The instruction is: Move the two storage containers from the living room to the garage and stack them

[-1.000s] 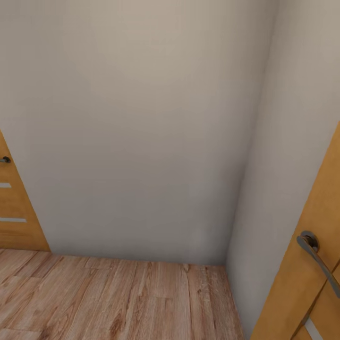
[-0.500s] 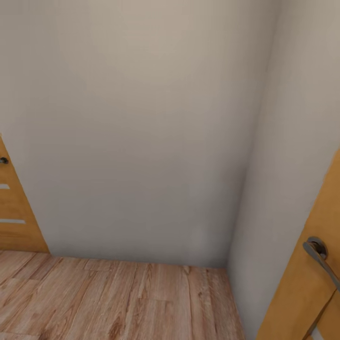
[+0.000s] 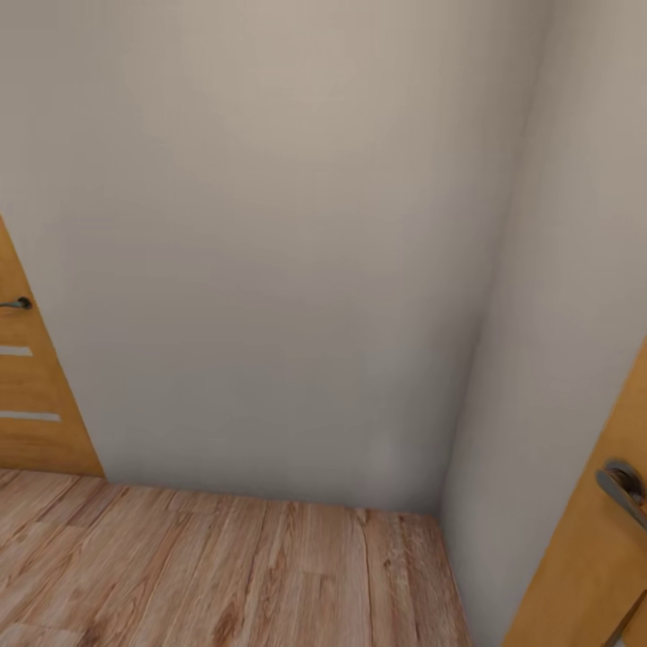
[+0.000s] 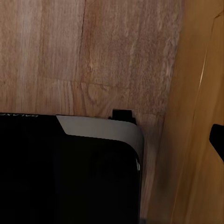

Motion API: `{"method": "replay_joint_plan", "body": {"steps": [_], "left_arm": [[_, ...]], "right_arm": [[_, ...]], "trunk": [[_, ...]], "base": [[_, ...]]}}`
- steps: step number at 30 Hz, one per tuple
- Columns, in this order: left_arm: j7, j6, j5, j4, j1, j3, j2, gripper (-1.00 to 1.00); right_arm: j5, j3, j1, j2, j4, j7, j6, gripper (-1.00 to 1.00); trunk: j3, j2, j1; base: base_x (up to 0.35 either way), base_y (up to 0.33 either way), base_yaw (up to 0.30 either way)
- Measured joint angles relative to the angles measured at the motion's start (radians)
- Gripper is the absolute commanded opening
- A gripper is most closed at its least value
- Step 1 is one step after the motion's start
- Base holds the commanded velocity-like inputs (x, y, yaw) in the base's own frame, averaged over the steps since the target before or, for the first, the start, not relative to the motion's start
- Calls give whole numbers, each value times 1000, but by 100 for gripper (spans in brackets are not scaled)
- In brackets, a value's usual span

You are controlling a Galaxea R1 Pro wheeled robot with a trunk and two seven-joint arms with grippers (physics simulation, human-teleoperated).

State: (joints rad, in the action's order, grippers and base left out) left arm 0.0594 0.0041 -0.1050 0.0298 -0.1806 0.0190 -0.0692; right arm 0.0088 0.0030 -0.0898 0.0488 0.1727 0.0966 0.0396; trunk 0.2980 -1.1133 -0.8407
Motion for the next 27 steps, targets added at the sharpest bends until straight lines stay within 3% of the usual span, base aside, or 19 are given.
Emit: {"method": "replay_joint_plan", "body": {"steps": [16,27], "left_arm": [[0,0,0,0,0,0,0,100],[0,0,0,0,0,0,0,100]], "right_arm": [[0,0,0,0,0,0,0,100],[0,0,0,0,0,0,0,100]], "trunk": [[0,0,0],[0,0,0]], "base": [[296,0,0],[76,0,0]]}}
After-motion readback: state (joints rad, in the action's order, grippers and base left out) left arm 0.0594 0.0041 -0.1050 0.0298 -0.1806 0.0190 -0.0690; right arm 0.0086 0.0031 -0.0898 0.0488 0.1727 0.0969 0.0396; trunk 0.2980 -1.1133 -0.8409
